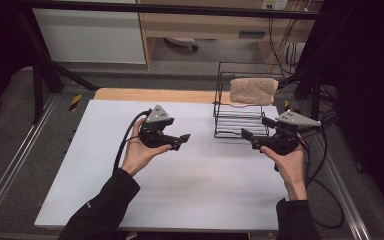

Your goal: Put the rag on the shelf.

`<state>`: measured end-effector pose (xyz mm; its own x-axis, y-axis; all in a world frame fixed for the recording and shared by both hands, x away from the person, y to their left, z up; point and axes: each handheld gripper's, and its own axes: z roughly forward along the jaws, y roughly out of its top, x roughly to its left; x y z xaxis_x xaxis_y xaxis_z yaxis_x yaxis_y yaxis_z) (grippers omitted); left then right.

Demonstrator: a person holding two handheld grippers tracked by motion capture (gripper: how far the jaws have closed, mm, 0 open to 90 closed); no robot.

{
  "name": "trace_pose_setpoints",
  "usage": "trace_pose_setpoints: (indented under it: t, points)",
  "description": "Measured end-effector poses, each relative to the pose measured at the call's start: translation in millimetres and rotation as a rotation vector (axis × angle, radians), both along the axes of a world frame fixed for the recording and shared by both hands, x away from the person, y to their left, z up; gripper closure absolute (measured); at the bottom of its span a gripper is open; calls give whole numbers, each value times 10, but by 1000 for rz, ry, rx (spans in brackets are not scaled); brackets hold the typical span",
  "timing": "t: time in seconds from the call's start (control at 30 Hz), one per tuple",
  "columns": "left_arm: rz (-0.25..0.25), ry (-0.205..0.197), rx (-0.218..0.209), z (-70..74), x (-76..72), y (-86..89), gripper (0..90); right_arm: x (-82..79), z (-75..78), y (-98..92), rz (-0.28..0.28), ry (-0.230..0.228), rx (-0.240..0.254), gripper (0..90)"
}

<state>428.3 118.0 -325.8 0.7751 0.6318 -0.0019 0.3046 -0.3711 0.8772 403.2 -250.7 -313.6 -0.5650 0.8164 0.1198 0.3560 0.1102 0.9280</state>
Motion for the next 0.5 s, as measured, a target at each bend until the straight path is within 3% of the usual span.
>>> trace_pose_setpoints:
  t: [0.3,0.5]
  points:
    - [34,21,10,-295,-262,421,114,-113,-234,91,28,56,-37,23]
    - [82,43,13,-562,-392,698,98,-197,-451,89,39,90,-26,15]
